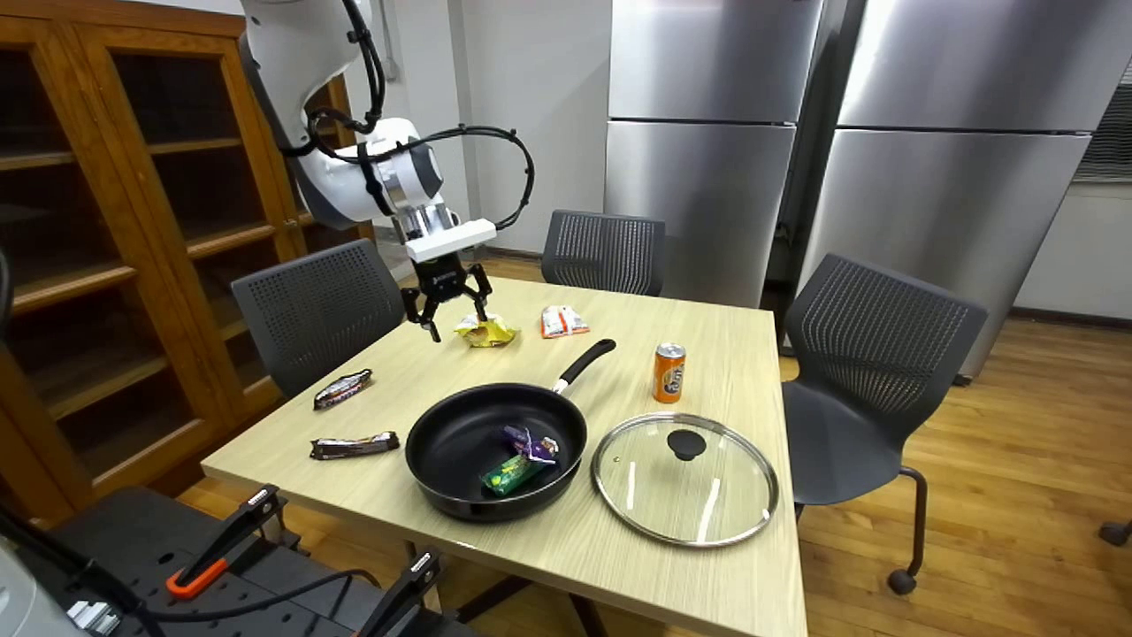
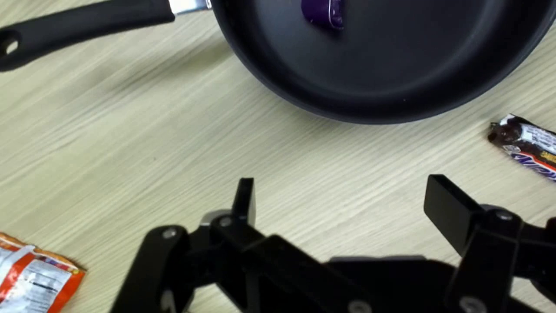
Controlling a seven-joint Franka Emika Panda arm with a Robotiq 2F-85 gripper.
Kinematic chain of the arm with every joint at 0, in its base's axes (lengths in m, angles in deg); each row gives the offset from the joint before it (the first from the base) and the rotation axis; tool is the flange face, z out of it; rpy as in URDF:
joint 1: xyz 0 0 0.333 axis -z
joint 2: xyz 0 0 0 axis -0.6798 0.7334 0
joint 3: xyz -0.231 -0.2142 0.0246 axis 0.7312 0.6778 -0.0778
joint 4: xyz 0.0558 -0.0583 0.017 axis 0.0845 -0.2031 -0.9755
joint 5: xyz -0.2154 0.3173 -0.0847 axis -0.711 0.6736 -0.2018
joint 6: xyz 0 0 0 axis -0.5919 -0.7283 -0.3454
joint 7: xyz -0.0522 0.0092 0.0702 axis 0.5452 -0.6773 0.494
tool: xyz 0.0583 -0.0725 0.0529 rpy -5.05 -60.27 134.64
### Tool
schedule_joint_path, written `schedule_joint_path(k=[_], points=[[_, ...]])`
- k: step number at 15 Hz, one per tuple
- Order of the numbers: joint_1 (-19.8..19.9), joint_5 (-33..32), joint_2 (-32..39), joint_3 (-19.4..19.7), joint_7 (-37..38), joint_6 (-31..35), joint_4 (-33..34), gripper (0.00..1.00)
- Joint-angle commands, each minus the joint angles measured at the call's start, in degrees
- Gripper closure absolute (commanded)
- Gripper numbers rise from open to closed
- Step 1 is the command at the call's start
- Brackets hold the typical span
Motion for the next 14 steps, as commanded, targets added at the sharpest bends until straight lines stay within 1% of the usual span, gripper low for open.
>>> schedule_joint_path(k=[1,3,7,10,14], points=[[-1.6,-0.36,4.38,-1.54,-3.23,-4.79,8.01,0.0],[-2.67,-0.17,6.44,-2.04,-4.05,-6.18,11.29,0.0],[-4.8,1.71,10.73,-2.96,-2.67,-10.15,18.38,0.0],[-5.8,5.34,14.22,-3.96,-0.46,-13.44,23.98,0.0],[-7.47,10.7,19.13,-4.29,5.0,-18.01,31.88,0.0]])
